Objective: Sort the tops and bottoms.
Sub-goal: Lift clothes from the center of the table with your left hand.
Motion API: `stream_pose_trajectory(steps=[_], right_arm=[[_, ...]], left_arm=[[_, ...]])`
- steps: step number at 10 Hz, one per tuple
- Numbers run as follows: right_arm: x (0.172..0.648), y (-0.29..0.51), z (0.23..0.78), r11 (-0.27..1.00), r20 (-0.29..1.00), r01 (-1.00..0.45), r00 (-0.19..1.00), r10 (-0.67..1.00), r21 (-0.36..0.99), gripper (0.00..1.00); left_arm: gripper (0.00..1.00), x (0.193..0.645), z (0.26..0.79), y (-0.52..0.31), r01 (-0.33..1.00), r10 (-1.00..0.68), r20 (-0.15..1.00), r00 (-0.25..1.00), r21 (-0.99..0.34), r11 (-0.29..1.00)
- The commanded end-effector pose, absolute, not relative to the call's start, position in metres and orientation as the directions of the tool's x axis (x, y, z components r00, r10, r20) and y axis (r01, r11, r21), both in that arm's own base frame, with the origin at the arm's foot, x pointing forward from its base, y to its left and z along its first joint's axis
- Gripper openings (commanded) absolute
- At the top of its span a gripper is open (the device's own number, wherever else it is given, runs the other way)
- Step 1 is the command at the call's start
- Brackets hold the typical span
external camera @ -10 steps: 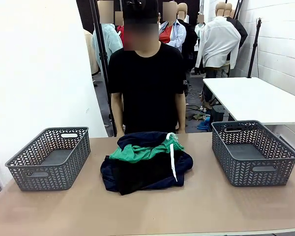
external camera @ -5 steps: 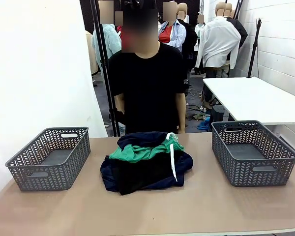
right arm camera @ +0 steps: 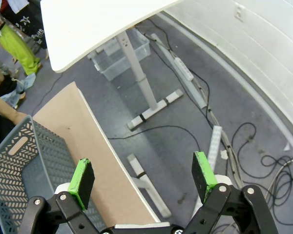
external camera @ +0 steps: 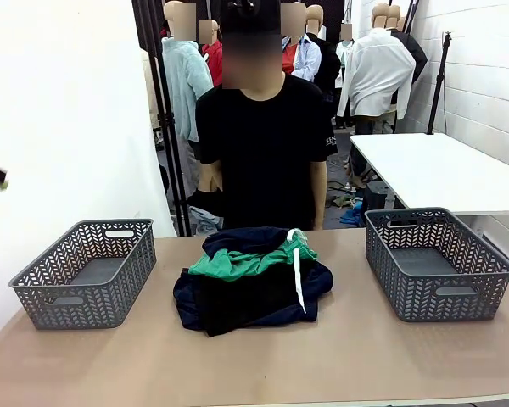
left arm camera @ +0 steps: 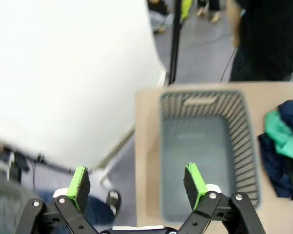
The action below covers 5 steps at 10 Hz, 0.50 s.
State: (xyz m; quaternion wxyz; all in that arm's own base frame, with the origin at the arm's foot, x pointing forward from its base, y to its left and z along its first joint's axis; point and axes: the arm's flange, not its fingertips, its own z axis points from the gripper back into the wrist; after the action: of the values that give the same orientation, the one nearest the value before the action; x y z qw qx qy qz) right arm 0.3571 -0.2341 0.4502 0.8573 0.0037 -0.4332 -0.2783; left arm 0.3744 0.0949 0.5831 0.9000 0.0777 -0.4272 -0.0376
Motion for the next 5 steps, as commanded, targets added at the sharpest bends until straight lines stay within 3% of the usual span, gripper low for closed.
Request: stream_pose_trajectory(steps=[1,3,5], right_arm=[[0.357,-0.233,0.452,0.841,0.737,0.481,0.470,-0.486,0.248,1.00],[0.357,-0.233,0.452,0.841,0.737,0.481,0.470,-0.486,0.248,1.00],[0.357,-0.233,0.452,0.841,0.737,0.481,0.470,-0.486,0.248,1.00]], left_arm=[[1.00,0.376,0.600,0.056,0.155,-0.263,0.794,0.549,0.212,0.965],[1.00,0.388,0.601,-0.021,0.351,-0.487,0.726,0.486,0.348,0.869],[1.00,0.403,0.587,-0.091,0.511,-0.622,0.638,0.453,0.386,0.768]])
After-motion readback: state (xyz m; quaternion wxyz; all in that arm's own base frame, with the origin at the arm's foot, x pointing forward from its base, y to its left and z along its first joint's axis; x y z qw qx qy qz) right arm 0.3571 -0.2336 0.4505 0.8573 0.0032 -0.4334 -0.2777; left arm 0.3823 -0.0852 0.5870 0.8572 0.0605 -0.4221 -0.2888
